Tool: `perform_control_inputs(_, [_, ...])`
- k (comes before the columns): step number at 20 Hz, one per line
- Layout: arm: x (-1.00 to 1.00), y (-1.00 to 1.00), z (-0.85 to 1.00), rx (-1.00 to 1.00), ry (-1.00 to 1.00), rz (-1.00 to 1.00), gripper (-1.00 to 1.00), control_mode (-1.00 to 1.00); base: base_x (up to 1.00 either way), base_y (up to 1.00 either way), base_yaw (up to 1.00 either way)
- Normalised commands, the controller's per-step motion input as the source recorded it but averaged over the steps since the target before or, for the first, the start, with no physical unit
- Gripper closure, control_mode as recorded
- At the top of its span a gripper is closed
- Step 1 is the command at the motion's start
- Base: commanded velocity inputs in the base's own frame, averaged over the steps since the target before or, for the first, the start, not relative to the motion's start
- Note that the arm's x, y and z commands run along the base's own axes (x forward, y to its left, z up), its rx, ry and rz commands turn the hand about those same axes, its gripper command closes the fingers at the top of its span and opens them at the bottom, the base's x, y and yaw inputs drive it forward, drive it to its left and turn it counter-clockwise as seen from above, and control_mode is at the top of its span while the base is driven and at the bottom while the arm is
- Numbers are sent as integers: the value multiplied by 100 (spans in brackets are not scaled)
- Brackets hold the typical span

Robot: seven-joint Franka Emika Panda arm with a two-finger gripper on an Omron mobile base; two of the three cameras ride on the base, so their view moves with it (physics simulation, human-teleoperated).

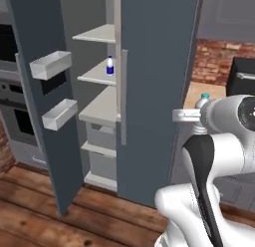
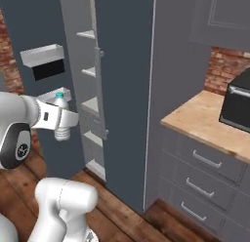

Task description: Take the bottled waters from the counter and place them in the freezer to freeze. Close the freezer door after placing the bottles.

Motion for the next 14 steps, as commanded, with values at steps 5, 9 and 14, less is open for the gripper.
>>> perform_control_inputs(5, [0, 0, 0, 0, 0, 0, 100, 100, 50, 79, -10])
perform_control_inputs(9, [0, 0, 0, 0, 0, 0, 100, 100, 48, 89, -18])
perform_control_inputs(14, [0, 0, 0, 0, 0, 0, 100, 100, 46, 70, -19])
